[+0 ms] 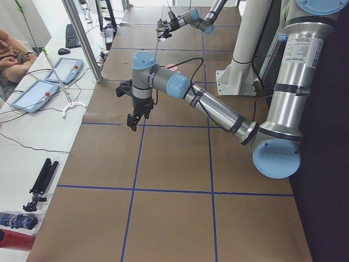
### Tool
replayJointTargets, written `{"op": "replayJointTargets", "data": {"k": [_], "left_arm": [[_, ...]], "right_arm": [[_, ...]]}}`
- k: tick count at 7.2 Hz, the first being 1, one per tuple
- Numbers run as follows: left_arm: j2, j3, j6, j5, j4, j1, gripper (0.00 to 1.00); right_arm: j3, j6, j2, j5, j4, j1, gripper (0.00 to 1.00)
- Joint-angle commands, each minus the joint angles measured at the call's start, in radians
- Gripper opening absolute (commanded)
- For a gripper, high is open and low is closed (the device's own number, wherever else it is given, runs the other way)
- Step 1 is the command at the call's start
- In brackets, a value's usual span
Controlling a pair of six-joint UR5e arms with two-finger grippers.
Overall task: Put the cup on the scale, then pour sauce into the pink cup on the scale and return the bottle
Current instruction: 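Lift the sauce bottle with the right gripper toward the scale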
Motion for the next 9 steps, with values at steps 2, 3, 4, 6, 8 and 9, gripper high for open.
{"op": "replayJointTargets", "data": {"k": [2, 3, 4, 6, 8, 9], "left_arm": [[-0.004, 0.0, 0.003, 0.0, -0.003, -0.003, 1.0], [0.001, 0.004, 0.008, 0.0, -0.015, -0.006, 1.0], [0.002, 0.032, 0.005, 0.0, -0.04, -0.02, 1.0], [0.002, 0.053, 0.005, 0.001, -0.041, -0.035, 1.0], [-0.002, 0.093, 0.003, 0.001, -0.043, -0.034, 1.0], [-0.001, 0.107, 0.011, 0.001, -0.044, -0.034, 1.0]], "right_arm": [[0.005, -0.092, 0.022, -0.047, -0.05, -0.01, 0.0], [-0.001, -0.173, 0.055, -0.085, -0.069, -0.019, 0.0], [-0.007, -0.183, 0.094, -0.134, -0.118, -0.04, 0.0], [-0.007, -0.23, 0.143, -0.213, -0.221, -0.08, 0.0], [-0.013, -0.301, 0.203, -0.272, -0.263, -0.112, 0.0], [-0.013, -0.325, 0.211, -0.297, -0.313, -0.129, 0.0]]}}
